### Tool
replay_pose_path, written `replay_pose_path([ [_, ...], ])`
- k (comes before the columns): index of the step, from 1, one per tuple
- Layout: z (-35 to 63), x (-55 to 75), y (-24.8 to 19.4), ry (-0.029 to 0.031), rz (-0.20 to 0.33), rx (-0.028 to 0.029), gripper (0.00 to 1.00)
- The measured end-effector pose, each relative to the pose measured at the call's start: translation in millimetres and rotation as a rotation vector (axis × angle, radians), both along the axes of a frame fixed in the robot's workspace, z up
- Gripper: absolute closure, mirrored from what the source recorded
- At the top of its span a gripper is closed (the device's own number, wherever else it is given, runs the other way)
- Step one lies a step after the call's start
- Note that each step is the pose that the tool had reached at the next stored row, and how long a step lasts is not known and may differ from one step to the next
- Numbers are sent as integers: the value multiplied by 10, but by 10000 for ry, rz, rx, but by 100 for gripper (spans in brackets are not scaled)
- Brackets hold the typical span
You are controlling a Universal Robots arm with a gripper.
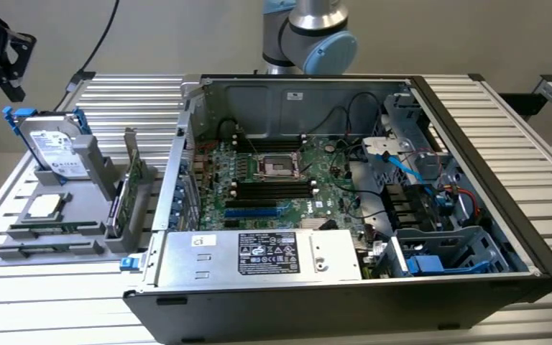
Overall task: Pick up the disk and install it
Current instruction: 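Pick up the disk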
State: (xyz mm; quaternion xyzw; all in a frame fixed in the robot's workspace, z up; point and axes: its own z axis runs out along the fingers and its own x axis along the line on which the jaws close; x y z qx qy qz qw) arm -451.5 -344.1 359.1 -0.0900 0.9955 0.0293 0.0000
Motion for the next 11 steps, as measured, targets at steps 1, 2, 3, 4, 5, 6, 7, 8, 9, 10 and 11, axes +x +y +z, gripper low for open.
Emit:
replay_pose_path([
  [1,0,0,0,5,131,21,89],
  [2,1,0,1,9,274,47,89],
  [3,0,1,1,11,402,77,89],
  [4,0,0,0,12,528,114,89],
  [5,0,0,0,14,649,159,89],
  [6,0,0,0,16,770,206,89],
  [7,0,0,0,17,890,256,89],
  [8,0,0,0,18,1010,307,89],
  [9,0,0,1,20,1139,355,89],
  [10,0,0,1,21,1268,390,89],
  [11,0,0,2,24,1415,404,89],
])
